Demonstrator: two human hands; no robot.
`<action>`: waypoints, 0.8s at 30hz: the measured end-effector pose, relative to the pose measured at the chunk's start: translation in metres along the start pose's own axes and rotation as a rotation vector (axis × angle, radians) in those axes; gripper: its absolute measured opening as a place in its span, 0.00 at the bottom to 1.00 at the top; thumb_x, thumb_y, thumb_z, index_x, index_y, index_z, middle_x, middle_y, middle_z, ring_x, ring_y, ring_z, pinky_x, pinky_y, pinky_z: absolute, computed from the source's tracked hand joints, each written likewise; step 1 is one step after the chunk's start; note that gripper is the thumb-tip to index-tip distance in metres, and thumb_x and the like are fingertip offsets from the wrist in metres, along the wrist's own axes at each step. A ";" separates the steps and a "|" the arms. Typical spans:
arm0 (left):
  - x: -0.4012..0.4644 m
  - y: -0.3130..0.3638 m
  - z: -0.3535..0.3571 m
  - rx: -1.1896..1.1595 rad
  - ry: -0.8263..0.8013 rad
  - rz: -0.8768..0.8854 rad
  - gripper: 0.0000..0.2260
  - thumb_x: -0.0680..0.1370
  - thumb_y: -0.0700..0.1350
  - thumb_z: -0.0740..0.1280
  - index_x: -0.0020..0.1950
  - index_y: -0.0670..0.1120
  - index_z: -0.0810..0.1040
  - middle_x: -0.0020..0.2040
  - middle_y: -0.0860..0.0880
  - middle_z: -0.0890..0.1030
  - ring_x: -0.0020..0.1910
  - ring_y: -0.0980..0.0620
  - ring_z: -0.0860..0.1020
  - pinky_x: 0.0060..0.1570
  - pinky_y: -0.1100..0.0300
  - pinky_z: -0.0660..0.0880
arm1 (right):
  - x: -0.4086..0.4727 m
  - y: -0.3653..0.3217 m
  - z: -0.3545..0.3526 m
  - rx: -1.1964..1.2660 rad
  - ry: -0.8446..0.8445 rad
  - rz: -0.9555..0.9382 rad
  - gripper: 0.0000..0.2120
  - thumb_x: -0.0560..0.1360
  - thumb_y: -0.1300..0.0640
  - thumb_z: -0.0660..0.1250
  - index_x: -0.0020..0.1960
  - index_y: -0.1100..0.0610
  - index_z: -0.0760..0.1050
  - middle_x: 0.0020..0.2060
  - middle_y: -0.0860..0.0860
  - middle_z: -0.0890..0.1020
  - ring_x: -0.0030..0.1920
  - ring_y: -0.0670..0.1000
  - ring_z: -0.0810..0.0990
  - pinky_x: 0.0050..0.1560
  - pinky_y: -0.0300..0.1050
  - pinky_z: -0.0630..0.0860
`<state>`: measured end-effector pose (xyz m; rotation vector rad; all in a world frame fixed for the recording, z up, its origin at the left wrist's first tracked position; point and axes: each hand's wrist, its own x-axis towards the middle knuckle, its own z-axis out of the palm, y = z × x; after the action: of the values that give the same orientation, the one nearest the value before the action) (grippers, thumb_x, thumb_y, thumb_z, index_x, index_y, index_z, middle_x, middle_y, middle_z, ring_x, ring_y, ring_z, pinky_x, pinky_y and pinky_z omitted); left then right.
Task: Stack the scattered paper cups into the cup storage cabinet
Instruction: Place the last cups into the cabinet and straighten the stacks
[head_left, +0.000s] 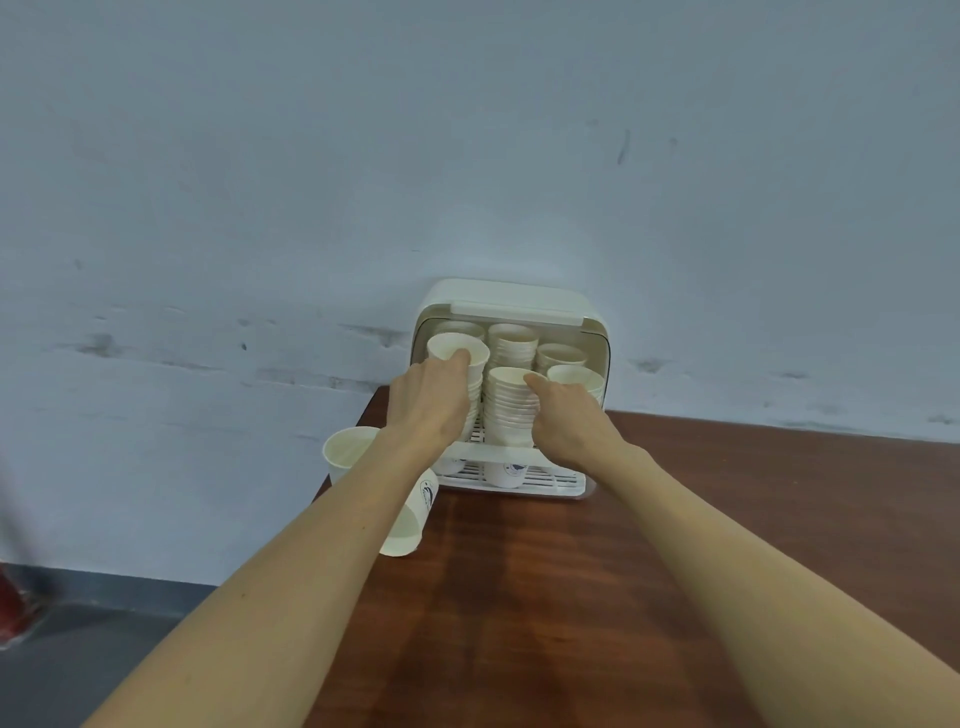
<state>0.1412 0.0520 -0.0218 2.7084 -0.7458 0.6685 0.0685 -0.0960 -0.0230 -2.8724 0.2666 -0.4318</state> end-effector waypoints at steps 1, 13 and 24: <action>0.000 -0.001 0.001 0.018 -0.034 0.002 0.13 0.76 0.34 0.56 0.58 0.44 0.70 0.51 0.40 0.78 0.48 0.39 0.76 0.37 0.53 0.66 | -0.002 -0.001 0.000 -0.003 -0.001 -0.005 0.29 0.72 0.68 0.55 0.72 0.57 0.63 0.54 0.60 0.79 0.52 0.62 0.76 0.51 0.58 0.76; -0.029 -0.010 -0.001 -0.082 0.040 -0.027 0.11 0.79 0.42 0.54 0.60 0.45 0.70 0.49 0.42 0.80 0.44 0.40 0.77 0.37 0.53 0.67 | -0.024 -0.011 0.002 -0.040 0.053 -0.047 0.28 0.71 0.67 0.56 0.71 0.58 0.60 0.51 0.59 0.77 0.46 0.62 0.75 0.42 0.56 0.75; -0.086 -0.039 -0.018 -0.087 0.042 -0.143 0.07 0.78 0.42 0.57 0.49 0.46 0.74 0.45 0.47 0.79 0.41 0.45 0.75 0.37 0.54 0.68 | -0.070 -0.038 0.020 -0.107 0.072 -0.282 0.28 0.75 0.65 0.58 0.74 0.54 0.58 0.49 0.54 0.75 0.51 0.55 0.71 0.41 0.46 0.67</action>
<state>0.0894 0.1269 -0.0529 2.6298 -0.5519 0.6418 0.0143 -0.0409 -0.0508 -3.0138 -0.1108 -0.5882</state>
